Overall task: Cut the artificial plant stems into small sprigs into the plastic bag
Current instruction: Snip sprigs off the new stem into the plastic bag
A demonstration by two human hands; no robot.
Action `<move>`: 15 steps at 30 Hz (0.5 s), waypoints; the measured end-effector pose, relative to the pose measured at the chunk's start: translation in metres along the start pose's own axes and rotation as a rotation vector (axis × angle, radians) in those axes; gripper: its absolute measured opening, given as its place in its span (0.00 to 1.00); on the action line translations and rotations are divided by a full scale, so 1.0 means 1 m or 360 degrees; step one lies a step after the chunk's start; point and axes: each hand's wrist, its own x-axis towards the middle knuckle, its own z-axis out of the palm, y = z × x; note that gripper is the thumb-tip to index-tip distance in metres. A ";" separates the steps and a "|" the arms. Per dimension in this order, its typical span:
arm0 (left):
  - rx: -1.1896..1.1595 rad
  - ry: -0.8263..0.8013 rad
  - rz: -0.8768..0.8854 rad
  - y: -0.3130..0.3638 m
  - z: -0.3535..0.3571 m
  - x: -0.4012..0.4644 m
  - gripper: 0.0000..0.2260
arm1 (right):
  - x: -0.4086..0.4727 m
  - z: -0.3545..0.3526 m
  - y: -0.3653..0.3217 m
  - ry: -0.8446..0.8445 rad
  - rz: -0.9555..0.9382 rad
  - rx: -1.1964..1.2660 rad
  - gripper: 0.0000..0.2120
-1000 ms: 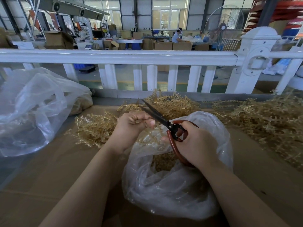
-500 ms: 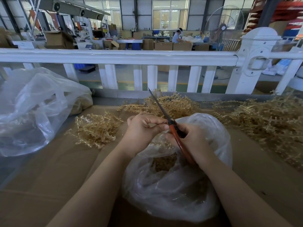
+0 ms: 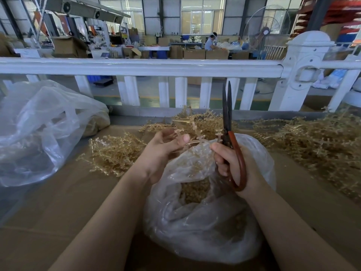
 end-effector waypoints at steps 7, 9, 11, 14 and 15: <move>-0.0012 -0.0266 -0.0041 0.001 0.004 -0.003 0.20 | 0.001 -0.001 0.003 -0.0044 -0.0058 0.0024 0.08; 0.0050 -0.0294 -0.0034 0.000 0.007 -0.005 0.17 | 0.000 -0.001 0.002 -0.0053 -0.0072 0.0022 0.08; 0.0105 -0.0322 -0.0049 -0.001 0.010 -0.006 0.16 | 0.000 -0.001 0.003 -0.0044 -0.0086 -0.0003 0.08; 0.0177 -0.0340 -0.0069 -0.003 0.015 -0.007 0.15 | 0.001 -0.001 0.003 -0.0011 -0.0114 -0.0075 0.07; 0.0193 -0.0342 -0.0066 -0.003 0.016 -0.008 0.14 | 0.001 -0.001 0.003 -0.0009 -0.0122 -0.0091 0.07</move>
